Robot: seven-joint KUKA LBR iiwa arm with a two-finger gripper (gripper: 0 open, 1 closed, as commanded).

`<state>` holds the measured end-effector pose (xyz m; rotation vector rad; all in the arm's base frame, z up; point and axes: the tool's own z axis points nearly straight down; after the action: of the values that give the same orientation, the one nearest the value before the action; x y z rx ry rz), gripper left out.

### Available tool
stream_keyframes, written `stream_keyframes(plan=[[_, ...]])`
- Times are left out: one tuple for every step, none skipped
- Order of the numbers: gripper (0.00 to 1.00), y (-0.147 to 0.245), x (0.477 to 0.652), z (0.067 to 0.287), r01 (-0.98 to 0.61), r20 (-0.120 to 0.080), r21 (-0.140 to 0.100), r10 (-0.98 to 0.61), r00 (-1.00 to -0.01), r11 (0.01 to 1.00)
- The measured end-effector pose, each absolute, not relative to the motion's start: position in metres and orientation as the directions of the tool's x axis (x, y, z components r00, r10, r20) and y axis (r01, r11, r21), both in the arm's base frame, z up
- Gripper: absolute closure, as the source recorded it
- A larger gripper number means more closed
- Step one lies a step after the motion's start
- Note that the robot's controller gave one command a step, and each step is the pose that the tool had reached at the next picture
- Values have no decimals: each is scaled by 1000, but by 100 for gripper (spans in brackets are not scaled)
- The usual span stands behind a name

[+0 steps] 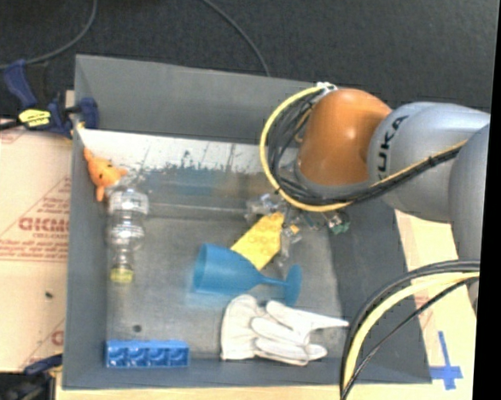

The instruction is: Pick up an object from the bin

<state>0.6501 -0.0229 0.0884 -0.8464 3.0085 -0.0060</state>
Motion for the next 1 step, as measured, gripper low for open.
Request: stream_keyframes(plan=[[100,-23,651,121,-521,-15,-9,-521,-854,854]])
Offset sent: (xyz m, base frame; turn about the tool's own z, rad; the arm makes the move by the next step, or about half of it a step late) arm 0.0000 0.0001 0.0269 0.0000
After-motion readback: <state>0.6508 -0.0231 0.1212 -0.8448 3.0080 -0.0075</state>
